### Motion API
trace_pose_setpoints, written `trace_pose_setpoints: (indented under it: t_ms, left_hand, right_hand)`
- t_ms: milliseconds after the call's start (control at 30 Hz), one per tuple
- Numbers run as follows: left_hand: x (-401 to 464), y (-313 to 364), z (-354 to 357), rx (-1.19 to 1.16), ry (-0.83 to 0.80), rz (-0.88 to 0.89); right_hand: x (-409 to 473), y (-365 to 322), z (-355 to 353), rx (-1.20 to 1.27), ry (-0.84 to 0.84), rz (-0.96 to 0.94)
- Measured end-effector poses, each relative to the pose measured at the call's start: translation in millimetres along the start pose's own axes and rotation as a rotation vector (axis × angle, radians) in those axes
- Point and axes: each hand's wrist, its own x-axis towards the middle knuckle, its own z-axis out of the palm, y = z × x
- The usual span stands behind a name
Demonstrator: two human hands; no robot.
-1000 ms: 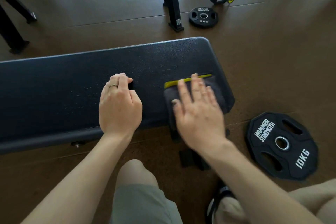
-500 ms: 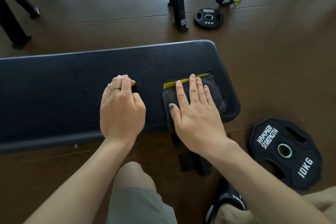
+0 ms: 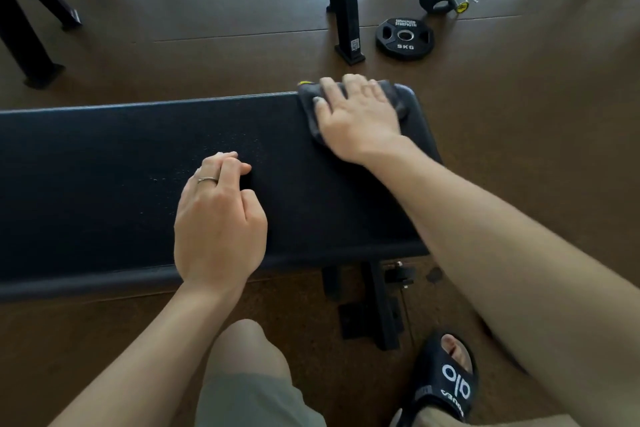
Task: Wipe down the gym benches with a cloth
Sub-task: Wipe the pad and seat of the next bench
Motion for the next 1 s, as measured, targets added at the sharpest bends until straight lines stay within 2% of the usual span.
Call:
trace_pose_setpoints:
  t_ms: [67,133,233,333,400,500,667,733,867,1000]
  left_hand:
    - [0,1,1,-0.002,0.008,0.003]
    - [-1,3,1,-0.002,0.016,0.001]
    - [-2,5,2,0.007,0.027,0.004]
    - [-3,7,2,0.021,0.029,0.014]
    - [-2,8,3,0.025,0.028,0.015]
    - [-3,8,3,0.025,0.029,0.014]
    - [-3,8,3,0.024,0.014,0.008]
    - [-3,7,3,0.025,0.011,0.004]
    - [-4,8,1,0.019,0.014,0.021]
    - [-3,8,2,0.023,0.014,0.022]
  right_hand:
    - [-4,39,-7,0.054,-0.013,0.153]
    - [-26,64,-15,0.210,-0.068,0.306]
    - [-94,62,-13,0.312,-0.076,0.425]
    - [-167,38,-11,0.193,0.005,0.413]
    - [-181,34,-6,0.119,0.029,0.389]
    - [-145,41,-6,0.075,0.032,0.393]
    - [-69,48,-15,0.184,-0.021,0.440]
    - [-92,48,-14,0.191,-0.031,0.420]
    - [-191,32,-8,0.141,0.001,0.422]
    - [-176,33,-1,0.124,0.054,0.451]
